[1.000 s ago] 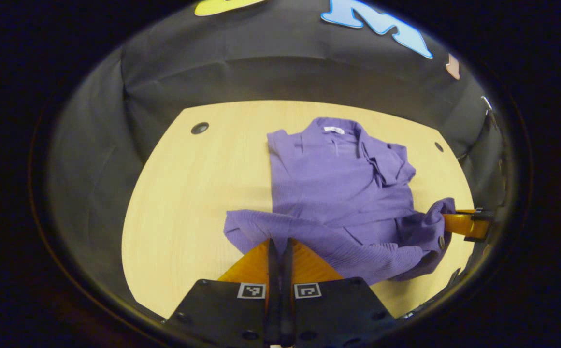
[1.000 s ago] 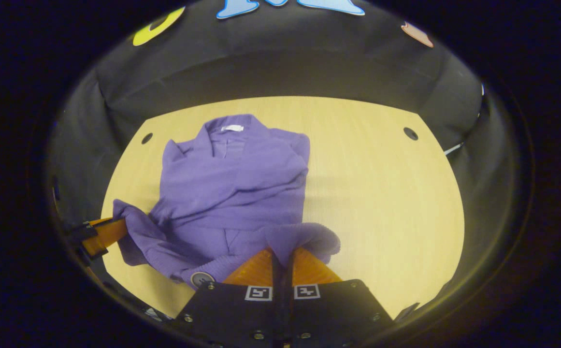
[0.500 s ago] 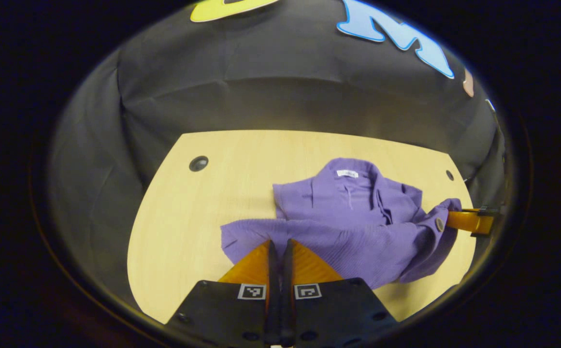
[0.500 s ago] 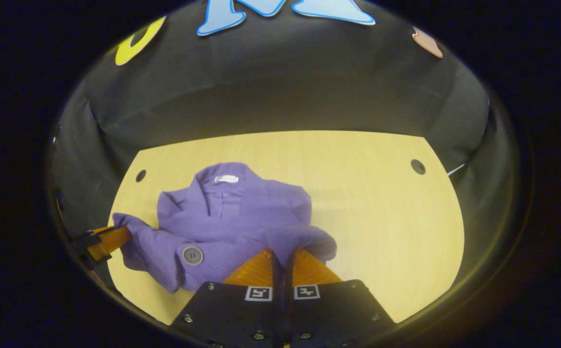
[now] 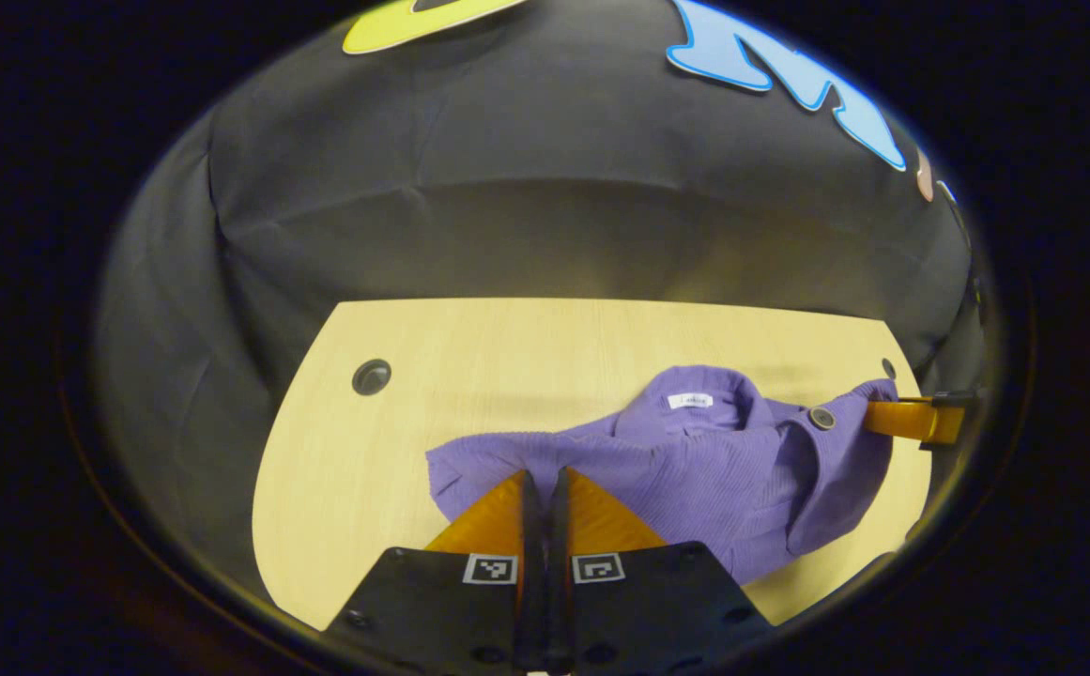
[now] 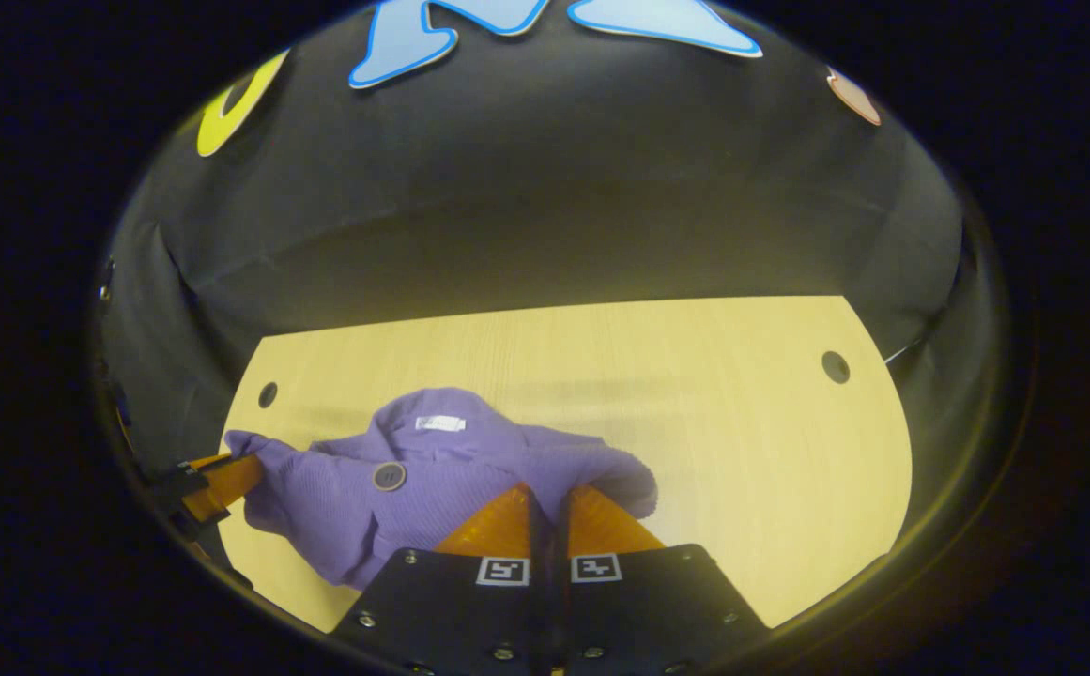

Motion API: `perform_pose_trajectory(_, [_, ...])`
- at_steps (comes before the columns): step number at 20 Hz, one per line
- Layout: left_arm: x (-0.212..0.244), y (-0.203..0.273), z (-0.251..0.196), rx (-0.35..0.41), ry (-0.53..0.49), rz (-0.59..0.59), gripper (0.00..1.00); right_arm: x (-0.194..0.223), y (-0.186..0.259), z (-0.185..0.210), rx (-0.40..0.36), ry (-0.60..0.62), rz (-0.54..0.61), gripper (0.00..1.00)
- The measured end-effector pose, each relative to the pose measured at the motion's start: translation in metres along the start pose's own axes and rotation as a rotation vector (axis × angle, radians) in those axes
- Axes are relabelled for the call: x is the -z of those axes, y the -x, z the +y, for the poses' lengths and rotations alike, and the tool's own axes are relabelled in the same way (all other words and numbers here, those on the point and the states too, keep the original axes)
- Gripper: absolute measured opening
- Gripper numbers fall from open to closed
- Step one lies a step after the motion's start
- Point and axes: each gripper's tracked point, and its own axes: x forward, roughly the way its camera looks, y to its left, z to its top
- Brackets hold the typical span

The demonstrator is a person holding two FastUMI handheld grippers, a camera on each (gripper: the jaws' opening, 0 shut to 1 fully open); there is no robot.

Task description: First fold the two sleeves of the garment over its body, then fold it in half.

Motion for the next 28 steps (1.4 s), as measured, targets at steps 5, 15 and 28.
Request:
perform_pose_trajectory(5, [-0.027,-0.027,0.0,0.005,0.019,-0.028,0.07,-0.023,-0.026,-0.002,0.011,-0.031,-0.016,0.01])
perform_pose_trajectory(15, [-0.006,-0.092,0.011,-0.035,0.045,0.023,0.06,-0.002,-0.09,-0.013,0.064,-0.05,0.062,0.01])
perform_pose_trajectory(28, [0.021,-0.118,0.004,-0.088,-0.016,0.104,0.07,0.029,-0.115,-0.014,0.034,-0.037,0.165,0.08])
